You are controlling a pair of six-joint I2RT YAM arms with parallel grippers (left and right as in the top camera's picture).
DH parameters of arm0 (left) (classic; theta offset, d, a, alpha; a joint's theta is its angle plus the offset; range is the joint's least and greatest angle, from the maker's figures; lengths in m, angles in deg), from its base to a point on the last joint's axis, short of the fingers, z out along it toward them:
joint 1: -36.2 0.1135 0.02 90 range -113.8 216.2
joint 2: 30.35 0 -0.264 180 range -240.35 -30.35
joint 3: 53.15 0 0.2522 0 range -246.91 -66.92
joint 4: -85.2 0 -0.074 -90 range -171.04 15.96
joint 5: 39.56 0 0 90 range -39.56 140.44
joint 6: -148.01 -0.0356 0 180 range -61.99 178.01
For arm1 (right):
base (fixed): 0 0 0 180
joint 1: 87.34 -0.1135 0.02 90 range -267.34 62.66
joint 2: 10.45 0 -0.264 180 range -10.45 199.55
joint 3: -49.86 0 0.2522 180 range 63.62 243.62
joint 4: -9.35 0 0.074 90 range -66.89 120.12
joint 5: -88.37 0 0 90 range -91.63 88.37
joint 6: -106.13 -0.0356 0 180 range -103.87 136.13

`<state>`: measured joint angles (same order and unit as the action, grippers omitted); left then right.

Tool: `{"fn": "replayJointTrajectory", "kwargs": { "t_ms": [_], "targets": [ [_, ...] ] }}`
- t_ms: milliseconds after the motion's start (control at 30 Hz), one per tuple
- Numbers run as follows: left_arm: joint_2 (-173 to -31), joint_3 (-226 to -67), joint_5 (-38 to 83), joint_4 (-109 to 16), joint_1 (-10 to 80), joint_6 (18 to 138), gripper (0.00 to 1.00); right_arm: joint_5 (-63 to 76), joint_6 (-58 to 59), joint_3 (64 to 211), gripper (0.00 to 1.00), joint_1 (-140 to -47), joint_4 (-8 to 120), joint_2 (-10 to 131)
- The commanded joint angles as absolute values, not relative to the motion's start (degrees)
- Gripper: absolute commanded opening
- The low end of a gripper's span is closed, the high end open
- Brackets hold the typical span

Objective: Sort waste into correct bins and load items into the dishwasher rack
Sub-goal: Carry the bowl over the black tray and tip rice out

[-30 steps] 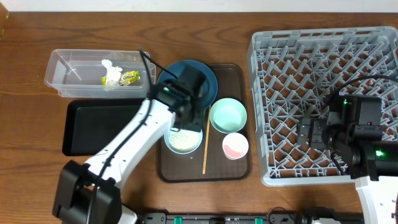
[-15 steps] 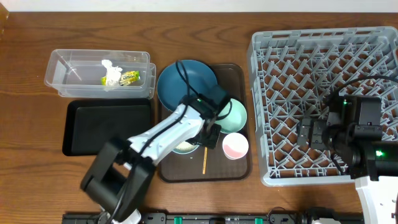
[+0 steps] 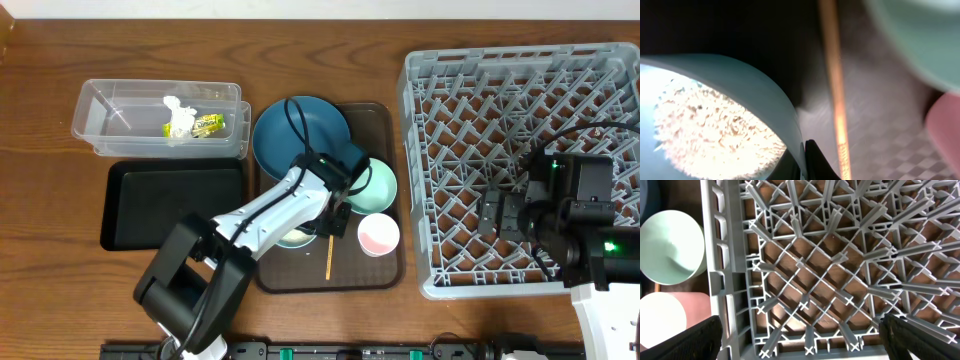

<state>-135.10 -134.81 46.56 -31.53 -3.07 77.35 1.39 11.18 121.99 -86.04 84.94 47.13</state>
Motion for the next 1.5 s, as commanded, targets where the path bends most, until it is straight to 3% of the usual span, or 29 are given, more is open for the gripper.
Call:
{"fn": "replayJointTrajectory", "kwargs": {
  "t_ms": [0, 233, 400, 933, 1200, 1467],
  "targets": [
    [-132.48, -135.43, 48.81, -28.73, -2.85, 77.22, 0.06, 1.59, 11.90, 123.08, 0.99, -86.61, 85.09, 46.82],
    [-122.75, -135.88, 47.72, -25.27, 1.28, 75.60, 0.06, 1.59, 11.92, 123.08, 0.99, -86.61, 85.07, 46.82],
    [-115.82, -135.88, 42.82, -25.19, 9.50, 72.01, 0.06, 1.59, 11.90, 123.08, 0.99, -86.61, 85.09, 46.82],
    [-119.82, -132.98, -3.17, -27.59, 48.45, 52.58, 0.06, 1.59, 11.90, 123.08, 0.99, -86.61, 85.27, 46.82],
    [-130.32, -127.21, -20.98, -33.38, 60.82, 51.60, 0.06, 1.59, 11.90, 123.08, 0.99, -86.61, 85.29, 46.82],
    [-137.18, -126.97, -38.40, -33.23, 67.25, 47.51, 0.06, 1.59, 11.92, 123.08, 0.99, -86.61, 85.31, 46.82]
  ]
}}
